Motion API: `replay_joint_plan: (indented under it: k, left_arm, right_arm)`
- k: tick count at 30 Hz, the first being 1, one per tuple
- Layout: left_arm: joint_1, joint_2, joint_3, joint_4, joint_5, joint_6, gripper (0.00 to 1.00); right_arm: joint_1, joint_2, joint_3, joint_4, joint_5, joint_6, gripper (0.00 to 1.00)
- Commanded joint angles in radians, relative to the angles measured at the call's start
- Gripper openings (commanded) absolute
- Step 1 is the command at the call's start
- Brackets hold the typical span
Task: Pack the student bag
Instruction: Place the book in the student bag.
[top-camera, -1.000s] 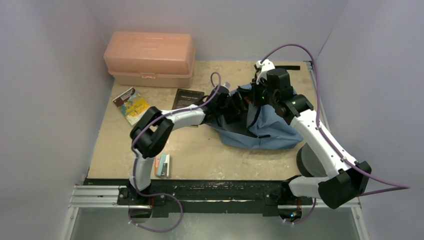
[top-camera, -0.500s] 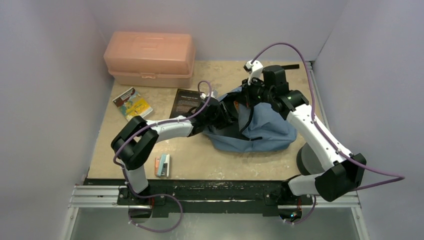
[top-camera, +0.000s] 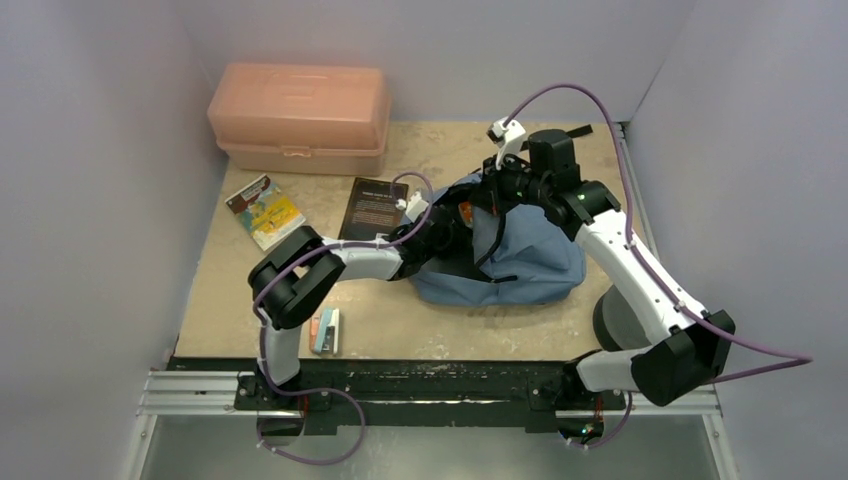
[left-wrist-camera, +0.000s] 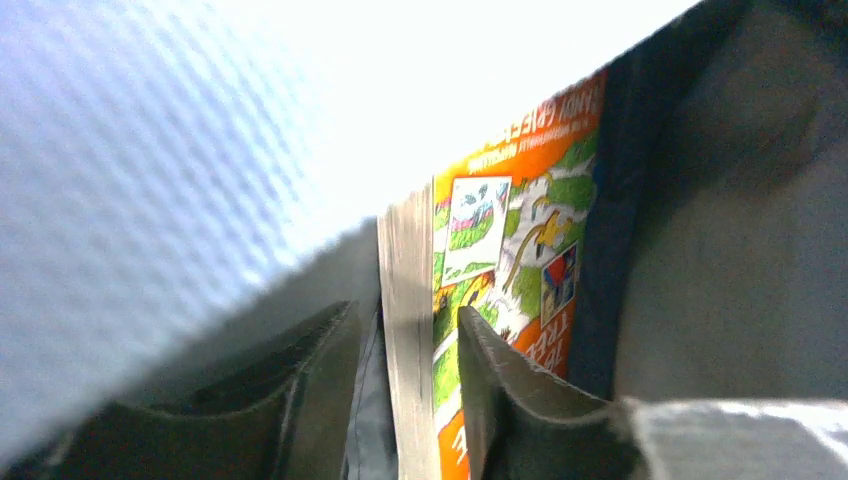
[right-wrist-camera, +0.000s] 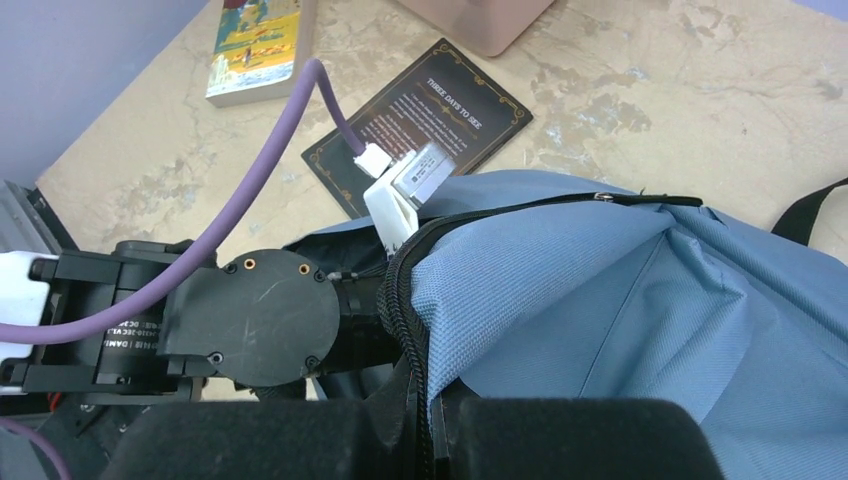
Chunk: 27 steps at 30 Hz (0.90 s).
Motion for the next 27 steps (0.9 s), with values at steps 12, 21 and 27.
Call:
replay_joint_plan:
  k: [12, 21, 27]
  left_arm:
    - [0.0, 0.156, 0.136, 0.341, 0.022, 0.112, 0.37]
    - [-0.044, 0.184, 0.297, 0.434, 0.198, 0.149, 0.39]
    - [-0.053, 0.213, 0.347, 0.278, 0.261, 0.105, 0.46]
  right_arm:
    - [0.005, -0.078, 0.032, 0.149, -0.12, 0.021, 0.0]
    - [0.005, -0.099, 0.021, 0.153, -0.104, 0.021, 0.0]
    - [0.005, -0.115, 0.01, 0.154, -0.026, 0.03, 0.0]
